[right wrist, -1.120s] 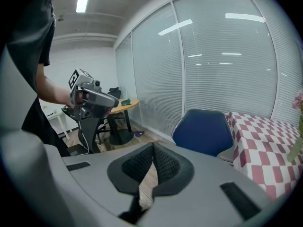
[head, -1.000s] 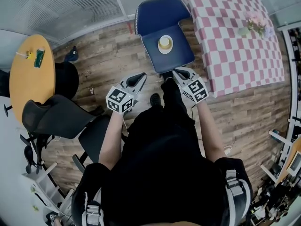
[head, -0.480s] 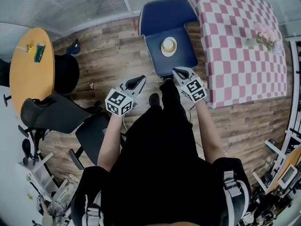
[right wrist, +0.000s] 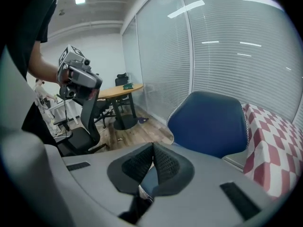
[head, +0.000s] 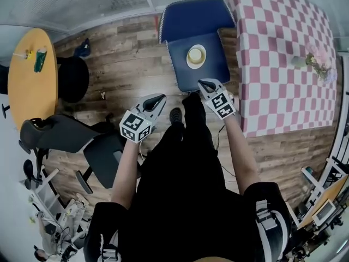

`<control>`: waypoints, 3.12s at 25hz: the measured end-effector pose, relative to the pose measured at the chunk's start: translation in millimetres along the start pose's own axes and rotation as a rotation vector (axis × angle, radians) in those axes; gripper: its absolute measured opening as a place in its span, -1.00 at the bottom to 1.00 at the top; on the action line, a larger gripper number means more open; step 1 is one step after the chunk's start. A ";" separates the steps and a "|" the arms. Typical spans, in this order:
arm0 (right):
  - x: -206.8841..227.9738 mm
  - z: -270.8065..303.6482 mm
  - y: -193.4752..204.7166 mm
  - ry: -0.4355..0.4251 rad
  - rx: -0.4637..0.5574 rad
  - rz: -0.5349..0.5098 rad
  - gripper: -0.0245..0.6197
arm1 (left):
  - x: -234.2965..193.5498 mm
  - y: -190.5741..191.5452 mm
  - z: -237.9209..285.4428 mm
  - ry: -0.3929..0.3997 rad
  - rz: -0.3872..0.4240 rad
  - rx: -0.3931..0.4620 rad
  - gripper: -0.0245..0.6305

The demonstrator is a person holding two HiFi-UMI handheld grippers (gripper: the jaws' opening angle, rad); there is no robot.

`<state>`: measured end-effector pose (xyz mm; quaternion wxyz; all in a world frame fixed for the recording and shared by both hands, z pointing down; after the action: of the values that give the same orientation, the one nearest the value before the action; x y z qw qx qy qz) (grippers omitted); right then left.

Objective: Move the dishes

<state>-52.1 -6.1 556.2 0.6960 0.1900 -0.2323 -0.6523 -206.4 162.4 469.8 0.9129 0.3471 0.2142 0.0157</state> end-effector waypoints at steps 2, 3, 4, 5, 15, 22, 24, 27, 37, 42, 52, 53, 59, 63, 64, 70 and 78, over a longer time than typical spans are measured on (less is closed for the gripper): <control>13.5 11.2 3.3 0.015 -0.011 0.003 -0.87 | -4.9 -1.2 11.6 0.003 -0.005 -0.011 -0.83; 20.3 16.9 5.4 0.023 -0.017 0.002 -0.87 | -7.2 -2.1 17.5 0.003 -0.006 -0.016 -0.83; 26.8 22.7 8.2 0.028 -0.025 0.002 -0.87 | -9.3 -2.7 23.1 0.003 -0.007 -0.019 -0.83; 32.8 29.0 11.6 0.029 -0.033 0.000 -0.87 | -11.6 -2.7 28.6 0.002 -0.010 -0.022 -0.83; 76.4 89.1 43.4 0.015 -0.116 -0.017 -0.87 | -35.4 12.1 77.5 0.011 -0.103 -0.049 -0.83; 98.4 131.5 46.1 0.002 -0.129 -0.004 -0.87 | -58.6 27.6 104.2 0.019 -0.167 -0.066 -0.83; 103.9 142.8 46.4 -0.004 -0.132 -0.002 -0.87 | -63.6 28.6 111.5 0.023 -0.174 -0.072 -0.83; 114.3 156.6 49.8 -0.005 -0.140 -0.007 -0.87 | -67.5 27.3 126.3 0.032 -0.174 -0.066 -0.83; 129.0 205.6 64.7 -0.027 -0.168 0.011 -0.82 | -83.8 36.6 163.9 0.061 -0.157 -0.098 -0.83; 135.4 234.8 73.9 -0.026 -0.178 -0.008 -0.80 | -96.4 43.8 173.9 0.057 -0.167 -0.106 -0.83; 152.1 281.2 86.8 -0.029 -0.203 -0.031 -0.75 | -113.3 60.8 199.0 0.050 -0.196 -0.118 -0.83; 153.3 286.1 88.5 -0.026 -0.218 -0.046 -0.74 | -114.7 61.3 201.1 0.051 -0.199 -0.117 -0.83; 154.0 310.6 87.2 0.023 -0.300 -0.224 -0.68 | -122.8 63.9 209.2 0.053 -0.211 -0.118 -0.83; 157.1 324.0 86.1 0.033 -0.319 -0.251 -0.69 | -126.4 65.8 212.5 0.053 -0.221 -0.123 -0.83; 158.1 327.7 87.2 0.034 -0.327 -0.254 -0.68 | -127.1 66.3 213.5 0.053 -0.222 -0.124 -0.83; 161.5 344.1 95.1 0.045 -0.378 -0.304 -0.69 | -131.7 67.9 217.5 0.050 -0.230 -0.122 -0.83; 163.5 351.3 92.6 0.070 -0.397 -0.320 -0.77 | -137.2 70.0 213.2 0.043 -0.240 -0.117 -0.83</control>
<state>-170.2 -148.3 909.1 0.6151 0.1067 -0.0424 -0.7801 -236.9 57.6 709.1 0.9222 0.2645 0.2722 -0.0739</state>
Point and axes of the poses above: the fingertips, and each gripper's own axes: z forward along the fingers, x to its right, y out of its underside, the point moved 7 cm from there along -z, backward along the fingers, and after that the axes turned 15 degrees about -x, right-handed, at the moved point
